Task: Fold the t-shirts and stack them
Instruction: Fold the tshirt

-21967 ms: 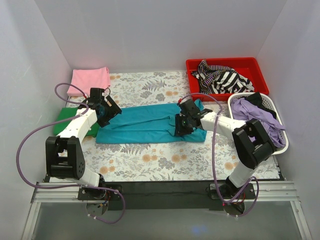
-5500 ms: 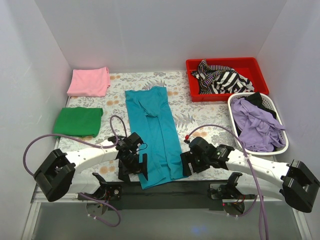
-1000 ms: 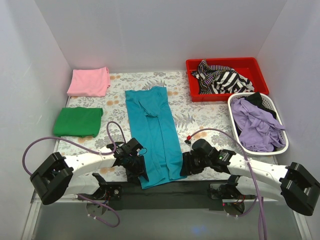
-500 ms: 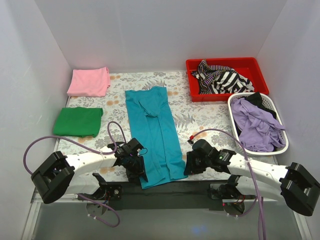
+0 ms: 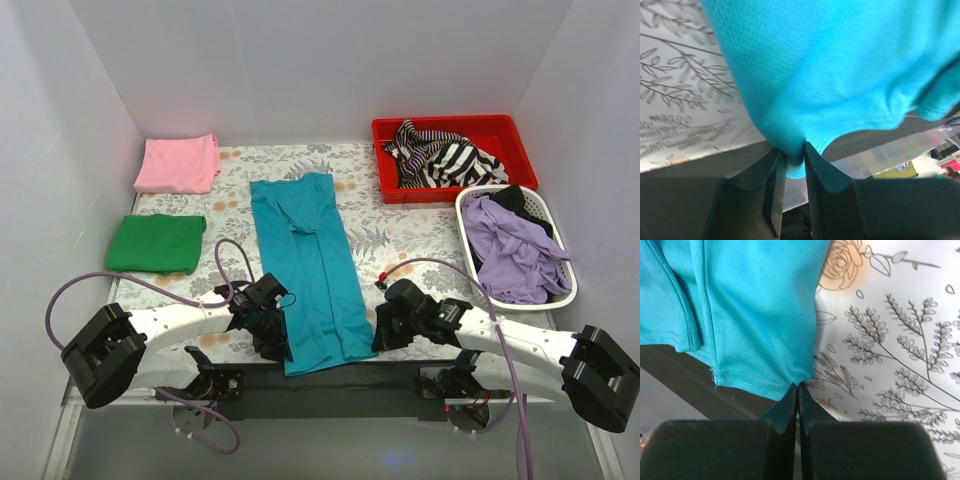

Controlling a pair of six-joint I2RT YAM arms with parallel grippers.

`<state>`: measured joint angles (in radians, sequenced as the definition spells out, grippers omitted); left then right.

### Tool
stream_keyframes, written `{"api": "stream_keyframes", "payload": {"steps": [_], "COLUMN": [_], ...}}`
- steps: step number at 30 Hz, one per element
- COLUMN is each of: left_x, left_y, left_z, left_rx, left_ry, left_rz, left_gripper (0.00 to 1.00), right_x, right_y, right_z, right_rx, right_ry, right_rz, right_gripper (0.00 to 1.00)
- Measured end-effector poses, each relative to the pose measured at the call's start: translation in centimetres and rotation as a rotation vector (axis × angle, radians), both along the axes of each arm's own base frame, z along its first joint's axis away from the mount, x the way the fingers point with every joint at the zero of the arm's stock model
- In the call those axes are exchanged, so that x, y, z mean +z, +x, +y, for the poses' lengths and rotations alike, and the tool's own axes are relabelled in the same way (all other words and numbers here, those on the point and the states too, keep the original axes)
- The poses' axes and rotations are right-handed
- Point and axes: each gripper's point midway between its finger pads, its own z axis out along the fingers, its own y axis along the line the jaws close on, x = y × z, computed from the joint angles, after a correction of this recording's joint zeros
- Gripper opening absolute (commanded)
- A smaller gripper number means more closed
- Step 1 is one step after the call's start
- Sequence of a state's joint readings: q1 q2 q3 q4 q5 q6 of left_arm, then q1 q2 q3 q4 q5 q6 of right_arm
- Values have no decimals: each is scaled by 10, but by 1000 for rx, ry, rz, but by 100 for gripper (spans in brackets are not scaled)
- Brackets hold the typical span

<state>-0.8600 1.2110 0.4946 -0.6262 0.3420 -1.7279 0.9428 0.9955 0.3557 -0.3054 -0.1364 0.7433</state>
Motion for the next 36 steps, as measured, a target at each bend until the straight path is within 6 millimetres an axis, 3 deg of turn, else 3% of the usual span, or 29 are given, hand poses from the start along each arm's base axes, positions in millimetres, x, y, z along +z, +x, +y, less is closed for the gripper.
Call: {"api": "stream_keyframes", "payload": {"steps": [10,14,16,17,22,30,36], "left_x": [44,42,42,42,37,5,-2], "left_y": [26,24,23,22,16,-1,-1], "left_z": [-18,-13,-13,-12,-9,7,-3], "left_rx": [-5,-9,-14,-16,-22,26,46], "left_ry": [-66,-46,-43,-43,-46,22,27], "left_rz": [-127,-119,-118,-118,-100,-27,-9], "left_gripper": [19,22,30,42,58,59,58], "right_x": [11,25,30,31,24,21,22], "right_y": [0,6,9,10,8,8,6], "right_z": [-18,-13,-10,-10,-14,-17,-9], "right_rx": [17,34,43,45,65,66,83], "right_ry": [-66,-59,-52,-50,-90,-110,-83], "right_rz": [-40,-71,-88,-91,-74,-76,-59], "right_gripper": [1,1,1,1,1,1,1]}}
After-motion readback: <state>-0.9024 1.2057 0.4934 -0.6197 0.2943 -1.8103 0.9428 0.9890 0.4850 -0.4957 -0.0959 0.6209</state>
